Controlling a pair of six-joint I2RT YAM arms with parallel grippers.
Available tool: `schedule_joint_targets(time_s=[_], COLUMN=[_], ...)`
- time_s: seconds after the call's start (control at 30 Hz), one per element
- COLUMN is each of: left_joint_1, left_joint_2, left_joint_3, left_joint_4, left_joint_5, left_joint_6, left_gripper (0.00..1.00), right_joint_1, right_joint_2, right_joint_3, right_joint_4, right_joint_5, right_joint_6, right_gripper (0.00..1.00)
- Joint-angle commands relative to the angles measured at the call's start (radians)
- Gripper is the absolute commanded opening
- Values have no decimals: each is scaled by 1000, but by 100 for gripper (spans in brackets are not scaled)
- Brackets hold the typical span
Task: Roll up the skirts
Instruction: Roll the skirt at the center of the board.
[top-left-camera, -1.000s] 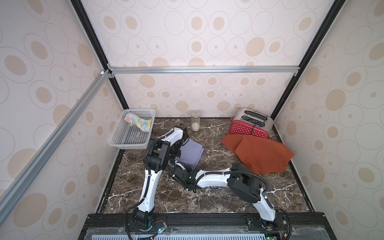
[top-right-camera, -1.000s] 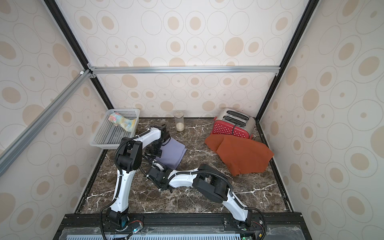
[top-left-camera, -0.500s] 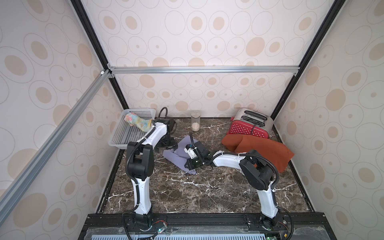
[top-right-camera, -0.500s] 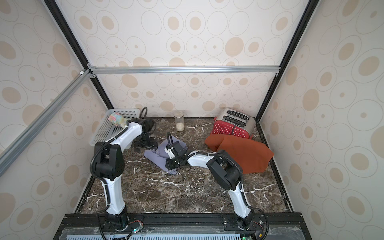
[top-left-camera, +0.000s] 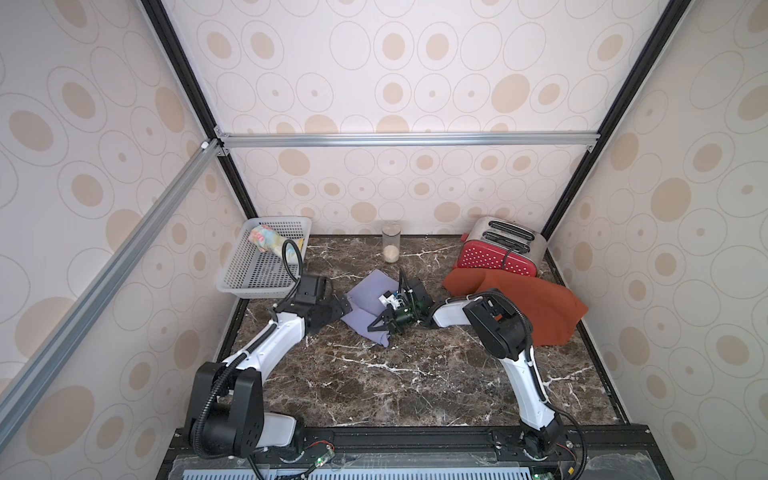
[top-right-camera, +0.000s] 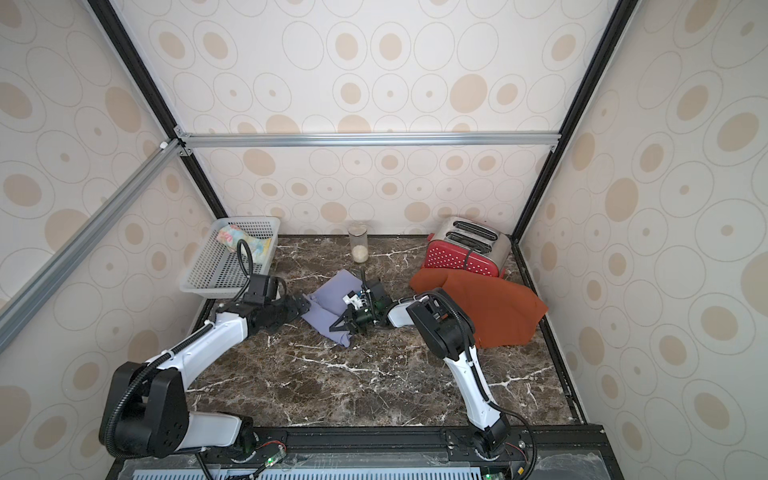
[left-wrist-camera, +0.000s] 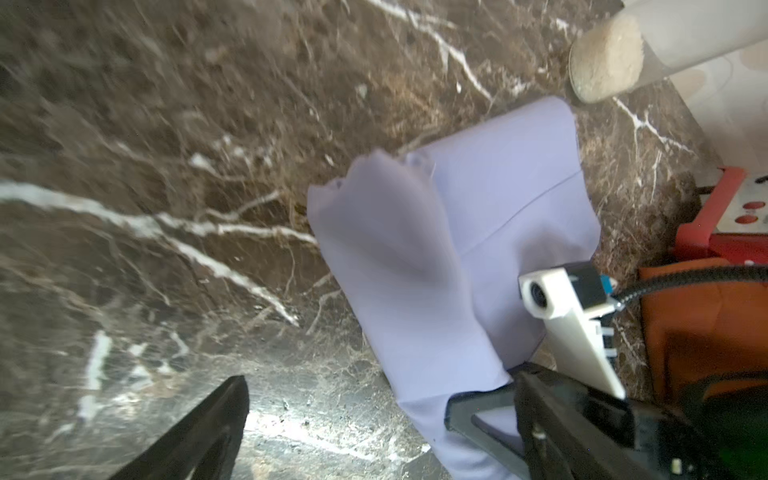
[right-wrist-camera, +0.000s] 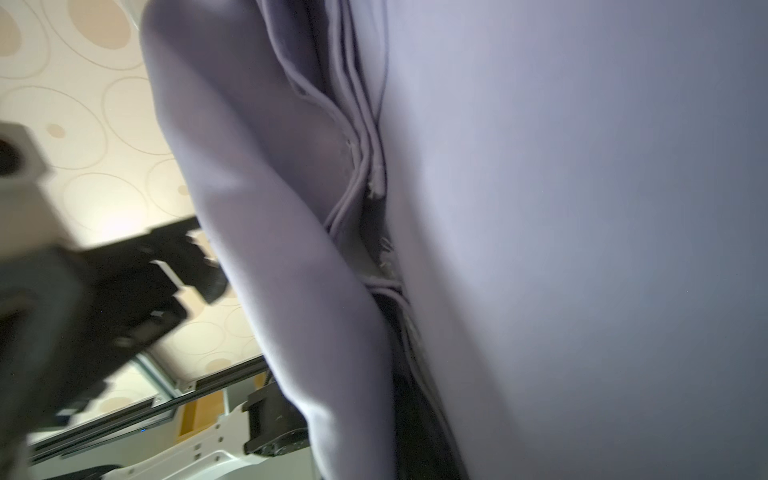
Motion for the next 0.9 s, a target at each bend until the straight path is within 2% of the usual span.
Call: schedule_joint_targets(time_s=[0.0,0.13,0.3,0.37,0.4,0.43,0.47,0.53,0.63,0.67,0.77,0.87], left_joint_1=[-12,-25,-30,-42,-50,-55,-59,-61,-67,-71,-80,-81], left_joint_2=[13,111,234,274,295,313,333,372,419,439,514,591], left_joint_3=[-74,-125,-35,15,48,79,105,160,272,314,454,564], left_joint_4=[294,420,354,300,258,218,180,91,-97,-164,-342,-485], left_joint_5=[40,70,29,-15,-41,-69,-88,-129,-220,-247,-293,-299], left_joint_6=[-99,-183,-191,-188,-183,-178,-178,-178,-148,-131,-45,42], left_gripper=[99,99,98,92,87,77,65,36,16,14,9,7], right_joint_1=[-4,-6,-6,-8,-9,-9,-10,-12,-19,-19,-20,-20], right_joint_2=[10,15,37,47,52,55,58,58,40,24,-60,-173], right_joint_3=[-3,1,-5,-10,-10,-13,-13,-20,-35,-41,-41,-74], right_joint_4=[99,108,181,209,221,228,229,220,164,118,-138,-319], right_joint_5=[-70,-80,-105,-109,-109,-109,-110,-99,-71,-56,42,245], right_joint_6=[116,131,200,222,231,238,239,234,183,141,-91,-303], right_gripper=[0,0,0,0,0,0,0,0,1,6,33,53])
